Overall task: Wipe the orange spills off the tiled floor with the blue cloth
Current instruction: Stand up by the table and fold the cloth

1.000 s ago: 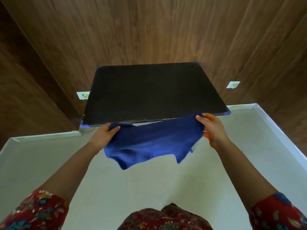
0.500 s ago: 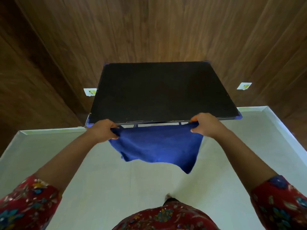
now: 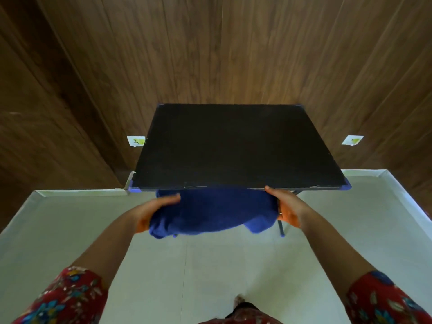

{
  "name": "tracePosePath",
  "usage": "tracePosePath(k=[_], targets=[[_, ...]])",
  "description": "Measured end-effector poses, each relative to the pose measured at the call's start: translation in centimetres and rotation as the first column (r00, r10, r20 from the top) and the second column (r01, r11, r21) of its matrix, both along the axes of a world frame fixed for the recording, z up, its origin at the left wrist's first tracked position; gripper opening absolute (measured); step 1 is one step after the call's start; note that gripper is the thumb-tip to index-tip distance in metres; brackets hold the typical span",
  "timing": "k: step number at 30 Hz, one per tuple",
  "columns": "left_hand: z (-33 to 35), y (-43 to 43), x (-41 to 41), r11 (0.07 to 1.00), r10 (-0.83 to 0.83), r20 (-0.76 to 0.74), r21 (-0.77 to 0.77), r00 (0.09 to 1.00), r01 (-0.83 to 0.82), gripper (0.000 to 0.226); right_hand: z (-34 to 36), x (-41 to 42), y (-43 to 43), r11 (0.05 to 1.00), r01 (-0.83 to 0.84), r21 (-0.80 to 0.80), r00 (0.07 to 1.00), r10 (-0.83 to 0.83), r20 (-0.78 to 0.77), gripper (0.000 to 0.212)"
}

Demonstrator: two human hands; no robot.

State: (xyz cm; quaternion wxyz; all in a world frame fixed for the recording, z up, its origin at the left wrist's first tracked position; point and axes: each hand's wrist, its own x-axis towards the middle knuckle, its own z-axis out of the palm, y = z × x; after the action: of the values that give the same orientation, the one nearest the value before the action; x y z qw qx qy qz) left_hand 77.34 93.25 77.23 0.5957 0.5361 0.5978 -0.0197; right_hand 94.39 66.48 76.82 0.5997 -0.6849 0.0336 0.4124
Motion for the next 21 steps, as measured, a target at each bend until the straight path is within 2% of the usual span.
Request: tracePosePath(k=[1,2,3,5,7,9,11,12,14,15,16,17,18,19,20,21], targets=[[-0.4,0.6,-0.7,0.97,-0.217,0.04,-0.103,0.975,0.221,0.029,-0.6,0.2,-0.1,1.0,0.027,-0.013,1.0,-0.027,0.016,0.024],[-0.9,1.4,-1.4,0.914,-0.363,0.084,-0.16,0.928,0.372,0.034,-0.8,0.4,-0.2,0.999,0.043,-0.011,0.999,-0.042,0.031,0.019],[-1.0,2.5,-1.9,0.884,-0.423,0.1,-0.174,0.901,0.434,0.037,-1.0,0.6,-0.4,0.999,0.037,-0.007,0.999,-0.037,0.033,0.014],[-1.3,3.9,-1.6,0.915,-0.369,0.104,-0.132,0.924,0.38,0.029,-1.1,0.8,-0.5,0.998,-0.02,-0.066,0.998,0.023,0.056,0.012],[-1.3,4.0,-0.6,0.962,-0.265,0.16,-0.027,0.951,0.272,0.013,-1.6,0.6,-0.3,0.974,-0.072,-0.217,0.987,0.1,0.122,0.016],[-1.7,4.2,0.2,0.967,-0.249,0.217,0.119,0.944,0.227,0.012,-1.8,0.0,0.0,0.941,-0.051,-0.334,0.967,0.131,0.219,0.03],[-1.9,4.5,0.6,0.919,-0.29,0.242,0.339,0.926,0.2,0.038,-1.6,-0.2,0.4,0.914,0.023,-0.405,0.913,0.145,0.381,0.037],[-1.6,4.2,0.6,0.866,-0.348,0.231,0.452,0.909,0.216,0.046,-1.4,-0.1,0.5,0.915,0.035,-0.402,0.882,0.161,0.443,0.027],[-0.8,3.6,0.7,0.768,-0.5,0.255,0.572,0.828,0.288,0.032,-0.1,-0.1,0.6,0.927,-0.09,-0.365,0.856,0.259,0.448,0.006],[-0.2,3.2,0.8,0.74,-0.573,0.243,0.564,0.783,0.367,0.022,0.7,-0.2,0.4,0.904,-0.209,-0.372,0.829,0.366,0.422,0.009],[0.3,3.1,0.8,0.675,-0.661,0.171,0.56,0.73,0.48,0.019,1.3,-0.2,0.2,0.831,-0.344,-0.436,0.756,0.521,0.396,0.016],[0.8,3.1,0.8,0.536,-0.763,0.013,0.571,0.646,0.622,0.027,1.9,-0.4,0.1,0.716,-0.439,-0.543,0.639,0.674,0.372,0.026],[0.9,3.2,0.8,0.344,-0.817,-0.21,0.569,0.537,0.747,0.037,2.1,-0.5,0.0,0.583,-0.461,-0.67,0.503,0.793,0.344,0.033],[0.9,3.4,1.0,0.165,-0.805,-0.407,0.546,0.432,0.821,0.04,2.1,-0.5,0.0,0.485,-0.415,-0.77,0.404,0.856,0.321,0.035],[1.0,3.3,1.1,0.042,-0.763,-0.537,0.513,0.358,0.858,0.036,2.2,-0.4,0.1,0.45,-0.355,-0.82,0.358,0.875,0.325,0.033],[1.1,3.4,1.1,-0.017,-0.721,-0.617,0.469,0.315,0.883,0.029,2.5,-0.2,0.1,0.456,-0.307,-0.836,0.363,0.868,0.34,0.031]])
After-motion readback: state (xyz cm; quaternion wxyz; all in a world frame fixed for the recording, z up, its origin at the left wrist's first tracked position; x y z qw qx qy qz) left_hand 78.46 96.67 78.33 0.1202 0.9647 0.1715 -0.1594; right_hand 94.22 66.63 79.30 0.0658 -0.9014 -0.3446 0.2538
